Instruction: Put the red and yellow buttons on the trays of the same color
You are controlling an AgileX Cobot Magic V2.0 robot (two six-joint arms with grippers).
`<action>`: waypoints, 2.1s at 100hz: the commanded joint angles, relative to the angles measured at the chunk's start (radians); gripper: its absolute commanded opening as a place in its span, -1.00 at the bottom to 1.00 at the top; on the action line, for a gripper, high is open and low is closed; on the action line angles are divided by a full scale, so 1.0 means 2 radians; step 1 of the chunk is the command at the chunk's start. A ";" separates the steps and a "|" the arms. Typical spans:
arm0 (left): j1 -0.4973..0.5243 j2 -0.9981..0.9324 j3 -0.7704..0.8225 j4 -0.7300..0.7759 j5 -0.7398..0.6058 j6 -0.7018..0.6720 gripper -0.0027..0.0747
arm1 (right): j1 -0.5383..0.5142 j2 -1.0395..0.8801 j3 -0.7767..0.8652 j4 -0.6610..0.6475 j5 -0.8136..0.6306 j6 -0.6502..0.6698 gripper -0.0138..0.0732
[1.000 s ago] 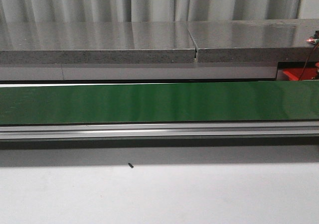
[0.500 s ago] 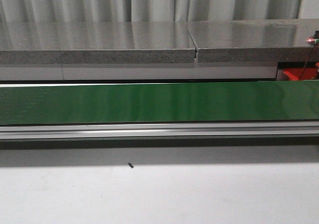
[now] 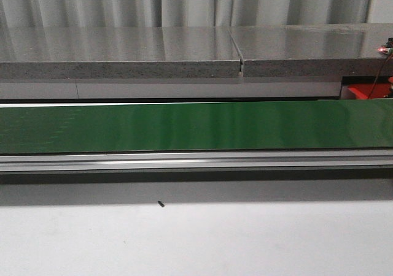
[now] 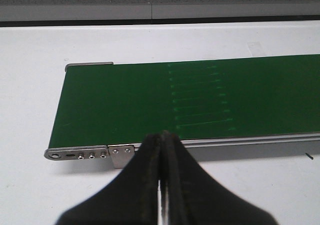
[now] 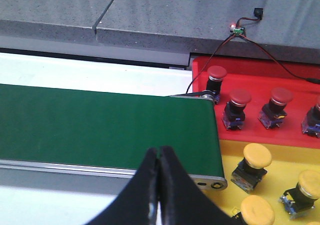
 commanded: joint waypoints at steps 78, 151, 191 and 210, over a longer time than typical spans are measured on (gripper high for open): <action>-0.004 0.001 -0.014 -0.007 -0.036 -0.004 -0.98 | 0.026 -0.188 0.213 -0.138 -0.226 0.158 -0.83; -0.004 0.004 -0.014 -0.007 -0.036 -0.004 -0.98 | 0.041 -0.187 0.254 -0.137 -0.272 0.156 -0.83; -0.004 0.004 -0.014 -0.007 -0.036 -0.004 -0.98 | 0.041 -0.187 0.254 -0.137 -0.272 0.156 -0.83; -0.004 0.004 -0.014 -0.007 -0.036 -0.004 -0.98 | 0.041 -0.187 0.254 -0.137 -0.272 0.156 -0.83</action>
